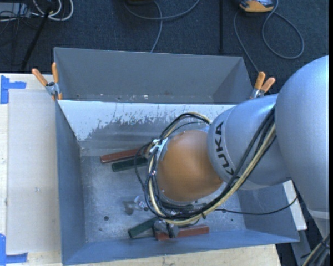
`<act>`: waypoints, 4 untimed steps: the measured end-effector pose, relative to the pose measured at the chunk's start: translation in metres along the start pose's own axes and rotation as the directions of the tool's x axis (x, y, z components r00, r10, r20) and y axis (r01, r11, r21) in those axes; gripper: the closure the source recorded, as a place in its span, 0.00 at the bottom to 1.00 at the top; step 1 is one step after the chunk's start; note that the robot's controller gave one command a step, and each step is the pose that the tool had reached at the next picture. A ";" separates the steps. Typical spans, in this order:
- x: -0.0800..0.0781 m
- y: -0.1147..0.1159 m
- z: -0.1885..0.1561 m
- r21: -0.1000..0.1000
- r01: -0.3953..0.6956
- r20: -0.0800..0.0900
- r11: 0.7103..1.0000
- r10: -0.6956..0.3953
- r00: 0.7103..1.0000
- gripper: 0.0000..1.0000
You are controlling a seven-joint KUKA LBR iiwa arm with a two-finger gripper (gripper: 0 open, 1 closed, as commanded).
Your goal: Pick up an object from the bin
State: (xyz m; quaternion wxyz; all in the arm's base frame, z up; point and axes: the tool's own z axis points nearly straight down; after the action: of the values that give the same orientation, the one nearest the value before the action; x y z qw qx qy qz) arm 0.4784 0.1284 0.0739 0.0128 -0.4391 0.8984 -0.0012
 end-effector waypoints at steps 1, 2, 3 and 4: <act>-0.013 -0.033 -0.029 -0.014 0.137 -0.017 0.990 -0.137 0.990 0.00; 0.005 0.007 0.004 -0.016 0.194 -0.018 0.981 -0.195 0.981 0.00; 0.006 0.007 0.004 -0.018 0.191 -0.019 0.981 -0.191 0.981 1.00; 0.006 0.007 0.004 -0.019 0.189 -0.019 0.982 -0.190 0.982 0.00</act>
Offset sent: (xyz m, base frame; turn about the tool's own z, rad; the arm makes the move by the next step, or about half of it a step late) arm 0.0316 -0.0106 0.0291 -0.1399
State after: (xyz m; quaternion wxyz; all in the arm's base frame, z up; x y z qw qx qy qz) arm 0.4696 0.1284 0.0700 -0.0004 -0.5226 0.8526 0.0005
